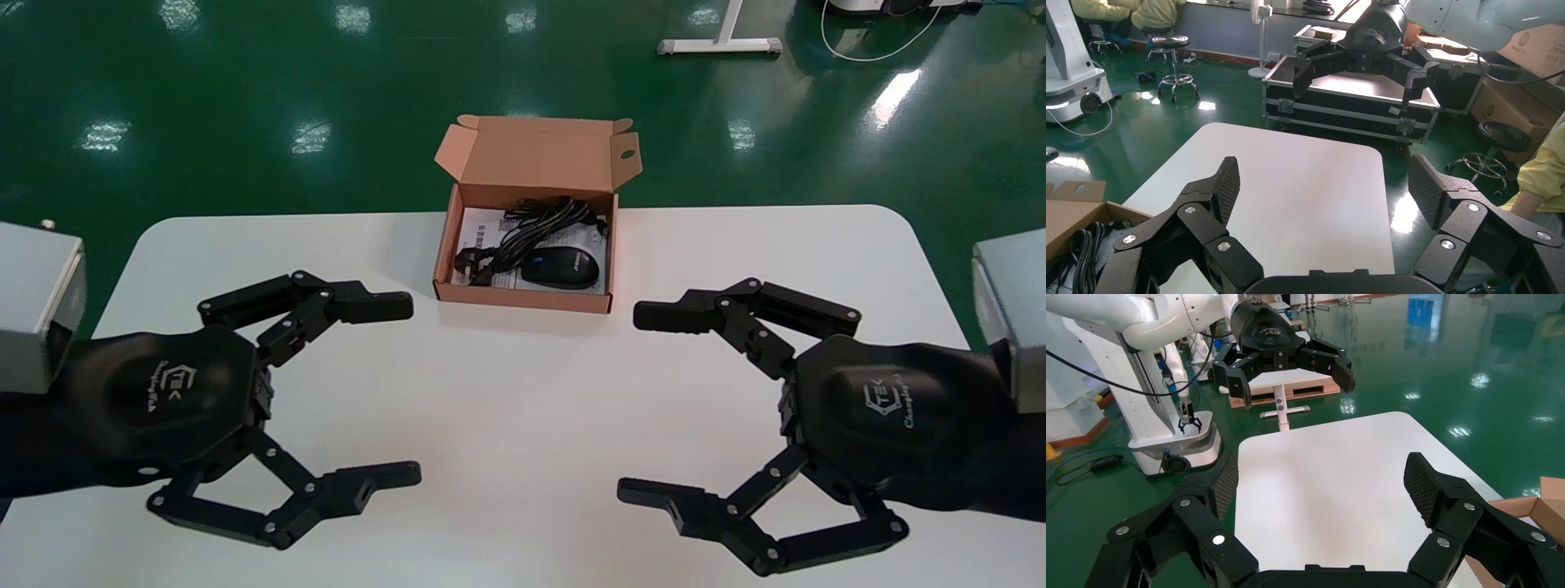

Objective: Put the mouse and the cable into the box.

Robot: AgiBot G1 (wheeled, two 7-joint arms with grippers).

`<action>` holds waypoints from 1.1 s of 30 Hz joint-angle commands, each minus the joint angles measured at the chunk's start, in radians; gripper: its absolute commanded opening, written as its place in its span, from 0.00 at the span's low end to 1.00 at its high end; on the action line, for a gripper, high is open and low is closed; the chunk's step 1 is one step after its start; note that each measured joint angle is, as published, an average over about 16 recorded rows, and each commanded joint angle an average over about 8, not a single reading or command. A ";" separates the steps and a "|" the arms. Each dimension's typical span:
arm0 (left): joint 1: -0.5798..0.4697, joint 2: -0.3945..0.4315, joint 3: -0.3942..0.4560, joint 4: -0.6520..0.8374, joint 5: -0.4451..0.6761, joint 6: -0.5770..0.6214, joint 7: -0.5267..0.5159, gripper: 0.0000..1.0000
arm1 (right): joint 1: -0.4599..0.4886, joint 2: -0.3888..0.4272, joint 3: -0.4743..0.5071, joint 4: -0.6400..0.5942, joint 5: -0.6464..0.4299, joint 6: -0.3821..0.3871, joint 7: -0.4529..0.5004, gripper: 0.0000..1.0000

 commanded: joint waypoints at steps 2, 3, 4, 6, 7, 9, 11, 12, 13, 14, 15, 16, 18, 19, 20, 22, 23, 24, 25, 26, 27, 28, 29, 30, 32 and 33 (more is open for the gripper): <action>0.000 0.000 0.000 0.000 0.000 0.000 0.000 1.00 | 0.000 0.000 0.000 0.000 0.000 0.000 0.000 1.00; 0.000 0.000 0.000 0.000 0.000 0.000 0.000 1.00 | 0.000 0.000 0.000 0.000 0.000 0.000 0.000 1.00; 0.000 0.000 0.000 0.000 0.000 0.000 0.000 1.00 | 0.000 0.000 0.000 0.000 0.000 0.000 0.000 1.00; 0.000 0.000 0.000 0.000 0.000 0.000 0.000 1.00 | 0.000 0.000 0.000 0.000 0.000 0.000 0.000 1.00; 0.000 0.000 0.000 0.000 0.000 0.000 0.000 1.00 | 0.000 0.000 0.000 0.000 0.000 0.000 0.000 1.00; 0.000 0.000 0.000 0.000 0.000 0.000 0.000 1.00 | 0.000 0.000 0.000 0.000 0.000 0.000 0.000 1.00; 0.000 0.000 0.000 0.000 0.000 0.000 0.000 1.00 | 0.000 0.000 0.000 0.000 0.000 0.000 0.000 1.00; 0.000 0.000 0.000 0.000 0.000 0.000 0.000 1.00 | 0.000 0.000 0.000 0.000 0.000 0.000 0.000 1.00; 0.000 0.000 0.000 0.000 0.000 0.000 0.000 1.00 | 0.000 0.000 0.000 0.000 0.000 0.000 0.000 1.00; 0.000 0.000 0.000 0.000 0.000 0.000 0.000 1.00 | 0.000 0.000 0.000 0.000 0.000 0.000 0.000 1.00; 0.000 0.000 0.000 0.000 0.000 0.000 0.000 1.00 | 0.000 0.000 0.000 0.000 0.000 0.000 0.000 1.00; 0.000 0.000 0.000 0.000 0.000 0.000 0.000 1.00 | 0.000 0.000 0.000 0.000 0.000 0.000 0.000 1.00; 0.000 0.000 0.000 0.000 0.000 0.000 0.000 1.00 | 0.000 0.000 0.000 0.000 0.000 0.000 0.000 1.00; 0.000 0.000 0.000 0.000 0.000 0.000 0.000 1.00 | 0.000 0.000 0.000 0.000 0.000 0.000 0.000 1.00; 0.000 0.000 0.000 0.000 0.000 0.000 0.000 1.00 | 0.000 0.000 0.000 0.000 0.000 0.000 0.000 1.00; 0.000 0.000 0.000 0.000 0.000 0.000 0.000 1.00 | 0.000 0.000 0.000 0.000 0.000 0.000 0.000 1.00; 0.000 0.000 0.000 0.000 0.000 0.000 0.000 1.00 | 0.000 0.000 0.000 0.000 0.000 0.000 0.000 1.00; 0.000 0.000 0.000 0.000 0.000 0.000 0.000 1.00 | 0.000 0.000 0.000 0.000 0.000 0.000 0.000 1.00; 0.000 0.000 0.000 0.000 0.000 0.000 0.000 1.00 | 0.000 0.000 0.000 0.000 0.000 0.000 0.000 1.00; 0.000 0.000 0.000 0.000 0.000 0.000 0.000 1.00 | 0.000 0.000 0.000 0.000 0.000 0.000 0.000 1.00; 0.000 0.000 0.000 0.000 0.000 0.000 0.000 1.00 | 0.000 0.000 0.000 0.000 0.000 0.000 0.000 1.00; 0.000 0.000 0.000 0.000 0.000 0.000 0.000 1.00 | 0.000 0.000 0.000 0.000 0.000 0.000 0.000 1.00; 0.000 0.000 0.000 0.000 0.000 0.000 0.000 1.00 | 0.000 0.000 0.000 0.000 0.000 0.000 0.000 1.00; 0.000 0.000 0.000 0.000 0.000 0.000 0.000 1.00 | 0.000 0.000 0.000 0.000 0.000 0.000 0.000 1.00; 0.000 0.000 0.000 0.000 0.000 0.000 0.000 1.00 | 0.000 0.000 0.000 0.000 0.000 0.000 0.000 1.00; 0.000 0.000 0.000 0.000 0.000 0.000 0.000 1.00 | 0.000 0.000 0.000 0.000 0.000 0.000 0.000 1.00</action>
